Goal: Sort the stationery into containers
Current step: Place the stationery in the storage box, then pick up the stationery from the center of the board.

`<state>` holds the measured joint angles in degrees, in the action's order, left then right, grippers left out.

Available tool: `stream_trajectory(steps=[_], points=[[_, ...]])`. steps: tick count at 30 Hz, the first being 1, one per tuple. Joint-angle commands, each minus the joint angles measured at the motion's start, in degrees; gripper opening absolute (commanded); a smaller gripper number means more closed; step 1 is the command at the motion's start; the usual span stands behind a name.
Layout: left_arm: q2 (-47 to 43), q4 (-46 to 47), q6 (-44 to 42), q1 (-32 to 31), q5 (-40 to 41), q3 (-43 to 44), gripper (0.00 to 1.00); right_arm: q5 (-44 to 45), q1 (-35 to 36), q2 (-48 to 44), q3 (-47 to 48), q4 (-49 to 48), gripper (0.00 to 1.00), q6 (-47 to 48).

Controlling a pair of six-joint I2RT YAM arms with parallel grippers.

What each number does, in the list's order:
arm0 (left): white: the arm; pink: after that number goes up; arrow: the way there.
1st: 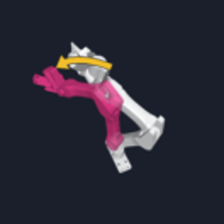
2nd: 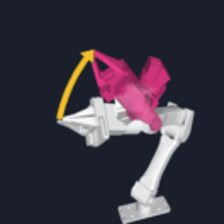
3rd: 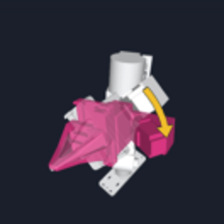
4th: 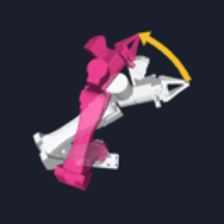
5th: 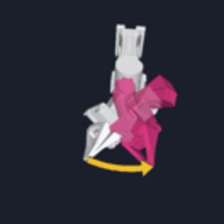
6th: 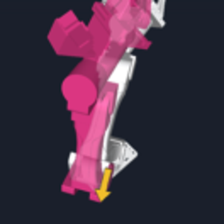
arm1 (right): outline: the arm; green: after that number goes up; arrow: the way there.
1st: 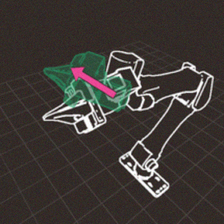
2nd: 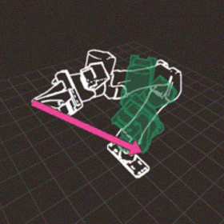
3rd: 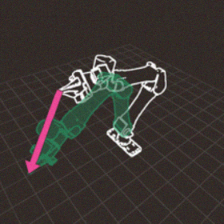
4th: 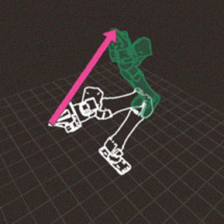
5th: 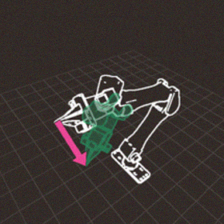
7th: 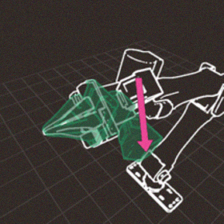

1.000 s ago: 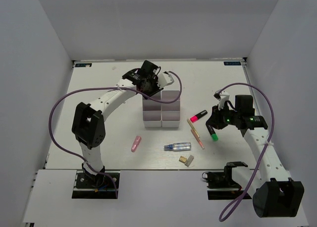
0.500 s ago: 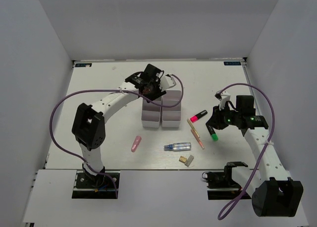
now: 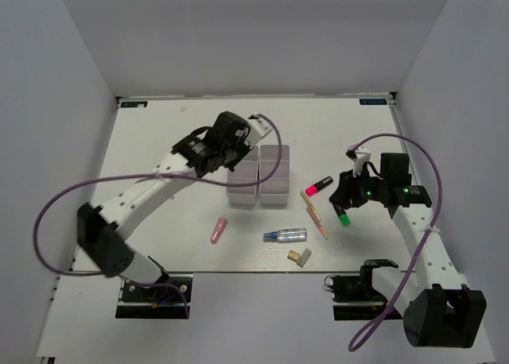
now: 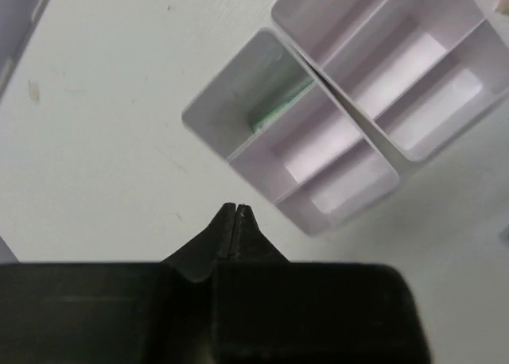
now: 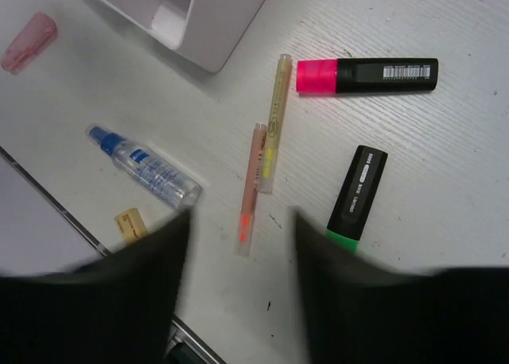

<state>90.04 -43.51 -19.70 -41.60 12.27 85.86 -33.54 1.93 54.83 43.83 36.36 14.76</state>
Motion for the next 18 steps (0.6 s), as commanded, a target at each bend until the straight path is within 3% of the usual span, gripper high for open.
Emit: stream_trajectory(steps=[1, 2, 4, 5, 7, 8, 10, 11, 13, 18], points=[[-11.54, -5.36, 18.44, -0.23, 5.21, -10.05, 0.31, -1.79, -0.18, 0.45, 1.78, 0.11, 0.78, 1.76], [-13.29, -6.41, 26.04, -0.14, 7.57, -15.06, 0.53, -1.97, -0.18, 0.63, 1.96, 0.64, 0.85, 2.02], [-19.27, -7.29, 37.41, 0.82, 6.03, -19.84, 0.63, -2.93, -0.09, 1.86, 2.75, 1.96, 0.84, 2.98], [-20.68, -7.38, 39.89, 0.91, 5.31, -27.52, 0.71, -3.2, -0.09, 2.21, 2.75, 2.14, 0.55, 3.08], [-27.25, -2.84, 47.35, 0.82, 1.19, -33.19, 0.75, -3.73, -0.09, 2.82, 2.92, 2.58, 0.16, 3.43], [-29.81, -1.07, 49.22, 0.91, 0.13, -40.53, 0.77, -3.73, -0.09, 2.92, 3.01, 2.58, 0.0, 3.34], [-32.63, 3.86, 55.11, 0.91, -1.99, -44.54, 0.77, -3.38, 0.0, 3.26, 2.84, 2.49, 0.04, 3.34], [-33.08, 5.87, 56.52, 0.65, -1.73, -49.43, 0.78, -3.2, -0.09, 3.27, 3.01, 2.4, 0.19, 3.17], [-33.18, 10.27, 59.08, 0.12, -1.64, -53.84, 0.78, -3.11, -0.09, 3.44, 3.01, 2.4, 0.26, 3.08], [-29.58, 16.78, 58.2, -0.58, -0.94, -57.74, 0.78, -3.11, -0.18, 3.79, 3.01, 2.49, 0.29, 2.81]])
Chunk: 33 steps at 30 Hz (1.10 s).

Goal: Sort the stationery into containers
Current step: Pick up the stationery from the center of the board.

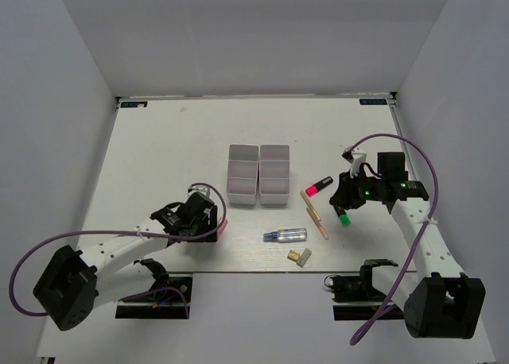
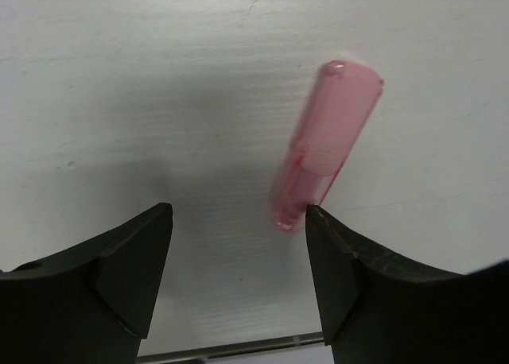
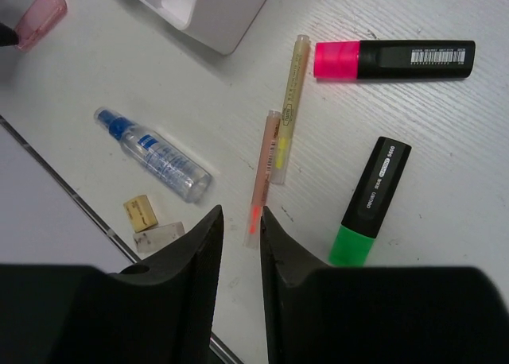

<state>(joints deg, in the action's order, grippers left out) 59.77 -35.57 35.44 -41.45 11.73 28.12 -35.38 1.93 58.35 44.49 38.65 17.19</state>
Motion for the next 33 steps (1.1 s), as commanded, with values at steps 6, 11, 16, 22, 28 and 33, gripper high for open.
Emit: stream_trajectory(steps=[6, 11, 16, 22, 28, 33], points=[[2.99, 12.18, 2.09, -2.32, -1.62, 0.62, 0.78, -0.84, -0.18, 0.71, 2.36, 0.19, 0.29, 0.39], [5.17, 11.93, 1.03, -2.58, -1.53, 1.41, 0.78, -0.57, 0.0, 0.89, 2.44, 0.28, 0.29, 0.56], [9.92, 11.75, -0.02, -3.02, -1.71, 2.82, 0.76, -0.66, -0.26, 0.98, 2.62, 0.46, 0.3, 0.74], [15.46, 9.39, -2.13, -4.69, 1.1, 6.33, 0.62, -0.66, -0.44, 0.63, 2.71, 0.54, 0.3, 0.74], [20.21, 1.65, -2.83, -8.03, 6.29, 10.11, 0.56, -0.83, -0.44, 0.45, 2.71, 0.72, 0.3, 0.83], [22.58, -2.22, -2.31, -9.0, 8.75, 10.2, 0.48, -1.1, -0.44, 0.28, 2.8, 0.81, 0.3, 1.0]])
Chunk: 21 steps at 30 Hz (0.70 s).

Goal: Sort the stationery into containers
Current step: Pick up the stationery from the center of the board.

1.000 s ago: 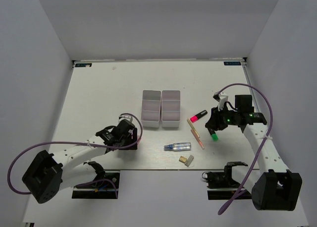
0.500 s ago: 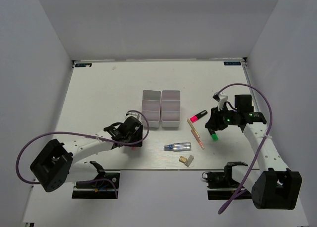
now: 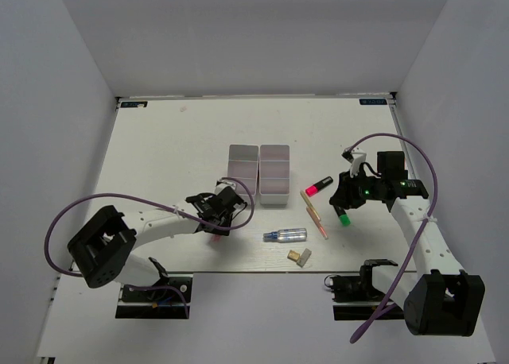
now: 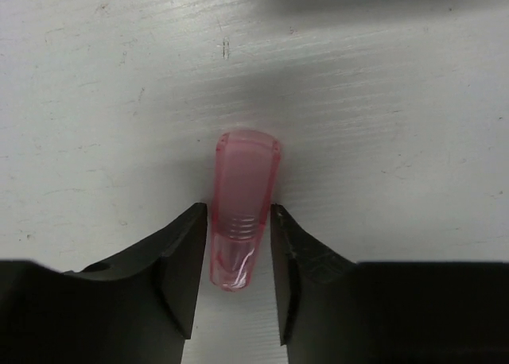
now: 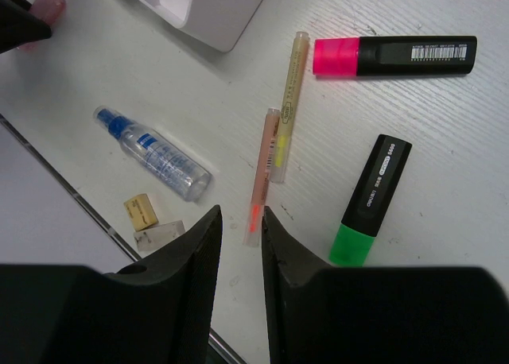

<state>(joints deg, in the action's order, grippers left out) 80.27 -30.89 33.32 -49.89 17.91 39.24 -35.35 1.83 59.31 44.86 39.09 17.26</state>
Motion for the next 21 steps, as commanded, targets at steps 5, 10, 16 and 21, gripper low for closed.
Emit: stream_trajectory(steps=[5, 10, 16, 21], points=[[2.08, -6.81, 0.25, -0.56, 2.39, -1.37, 0.18, -1.38, -0.59, -0.77, 2.42, 0.55, 0.3, 0.76], [-4.92, -10.49, -0.53, -0.56, 0.28, 2.4, 0.09, -1.74, -0.95, -0.69, 2.34, 0.55, 0.3, 0.94], [-8.9, -16.99, -5.36, -0.39, -1.83, 15.67, 0.08, -2.88, -0.86, -0.86, 2.6, 1.07, 0.47, 1.29], [-6.63, -18.15, -6.08, 3.64, -4.1, 27.78, 0.07, -2.61, -0.95, -1.3, 2.6, 0.81, 0.0, 0.85]])
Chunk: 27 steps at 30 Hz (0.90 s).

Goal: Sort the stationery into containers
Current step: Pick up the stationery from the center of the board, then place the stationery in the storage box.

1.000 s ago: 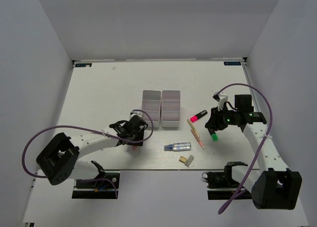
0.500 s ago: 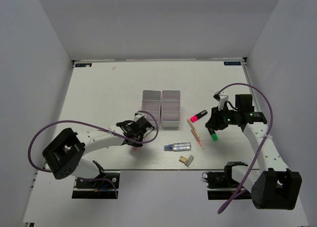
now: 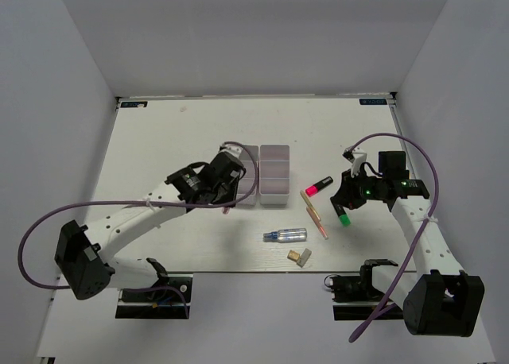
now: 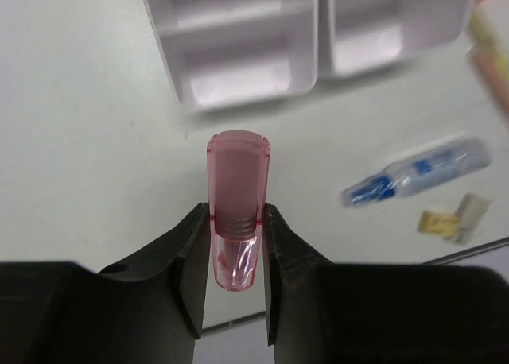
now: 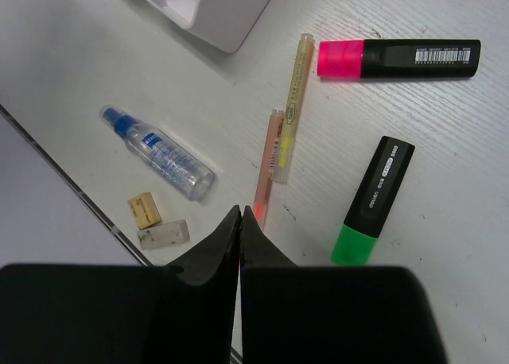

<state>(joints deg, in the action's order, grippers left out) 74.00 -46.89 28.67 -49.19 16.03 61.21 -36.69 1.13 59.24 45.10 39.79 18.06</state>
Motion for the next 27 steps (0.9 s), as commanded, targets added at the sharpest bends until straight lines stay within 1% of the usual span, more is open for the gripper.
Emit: stream_trajectory(steps=[1, 3, 5, 6, 8, 9, 11, 13, 14, 15, 16, 17, 18, 19, 20, 21, 22, 24, 25, 26, 27], points=[[0.7, -2.15, -1.16, 3.74, -3.19, 7.07, 0.04, -1.19, -0.25, -1.06, 2.27, 0.2, 0.01, 0.04], [2.11, -0.57, 0.16, 6.46, -5.48, 10.15, 0.04, -1.46, -0.25, -1.15, 2.27, 0.11, 0.03, -0.13], [4.66, 2.32, 1.92, 7.87, -8.2, 13.4, 0.01, -1.46, -0.33, -1.32, 2.27, 0.02, 0.04, -0.14], [5.1, 3.29, 4.53, 9.36, -9.69, 13.93, 0.0, -1.37, -0.25, -1.32, 2.27, 0.11, 0.04, -0.22], [6.77, 7.23, 6.66, 10.51, -9.96, 14.81, 0.0, -1.28, -0.33, -1.41, 2.18, 0.02, 0.04, -0.31], [7.47, 9.08, 9.89, 11.21, -10.75, 14.9, 0.0, -1.28, -0.33, -1.67, 2.36, 0.02, 0.04, -0.31], [8.96, 11.46, 11.84, 12.18, -11.72, 16.22, 0.0, -1.46, -0.34, -1.5, 2.1, -0.15, 0.04, -0.31], [11.77, 12.7, 13.35, 13.06, -15.23, 18.32, 0.0, -1.46, -0.42, -1.59, 2.1, -0.06, 0.04, -0.22], [12.83, 13.31, 11.69, 13.15, -17.68, 20.33, 0.0, -1.54, -0.51, -1.59, 2.18, 0.11, 0.04, -0.22], [14.93, 12.62, 8.81, 13.41, -20.31, 25.49, 0.0, -1.72, -0.51, -1.59, 2.27, 0.11, 0.06, -0.22], [17.21, 11.83, 7.21, 13.33, -22.17, 25.54, 0.0, -1.72, -0.51, -1.67, 2.18, 0.02, 0.06, -0.05], [18.36, 9.91, 3.02, 13.5, -23.14, 31.11, 0.0, -1.9, -0.51, -1.67, 2.18, 0.2, 0.06, 0.04], [20.9, 6.85, 1.06, 13.59, -23.85, 33.08, 0.0, -2.16, -0.51, -1.94, 2.1, 0.2, 0.06, -0.05], [23.19, 4.03, -5.31, 14.2, -27.16, 35.01, 0.0, -2.25, -0.51, -2.2, 2.18, 0.29, 0.06, 0.13], [24.52, 1.83, -7.37, 14.47, -27.63, 37.03, 0.0, -2.42, -0.51, -2.2, 2.27, 0.11, 0.07, 0.22], [27.05, -0.54, -9.57, 15.26, -27.98, 44.27, 0.0, -2.6, -0.6, -2.29, 2.18, 0.2, 0.07, 0.22], [29.25, -6.14, -16.99, 15.52, -30.25, 46.43, 0.0, -2.51, -0.69, -2.46, 2.27, 0.29, 0.07, 0.3], [31.9, -9.78, -21.0, 16.58, -29.48, 53.28, 0.0, -2.86, -0.51, -2.38, 2.18, 0.37, 0.07, 0.48], [33.04, -12.84, -26.41, 17.02, -29.13, 54.88, 0.0, -2.78, -0.42, -2.38, 2.18, 0.29, 0.07, 0.48], [33.14, -13.39, -27.77, 17.63, -28.78, 54.72, 0.0, -2.86, -0.51, -2.2, 2.27, 0.37, 0.07, 0.83], [32.97, -13.66, -31.27, 17.81, -28.52, 54.28, 0.0, -2.86, -0.42, -2.03, 2.1, 0.38, 0.08, 0.57]])
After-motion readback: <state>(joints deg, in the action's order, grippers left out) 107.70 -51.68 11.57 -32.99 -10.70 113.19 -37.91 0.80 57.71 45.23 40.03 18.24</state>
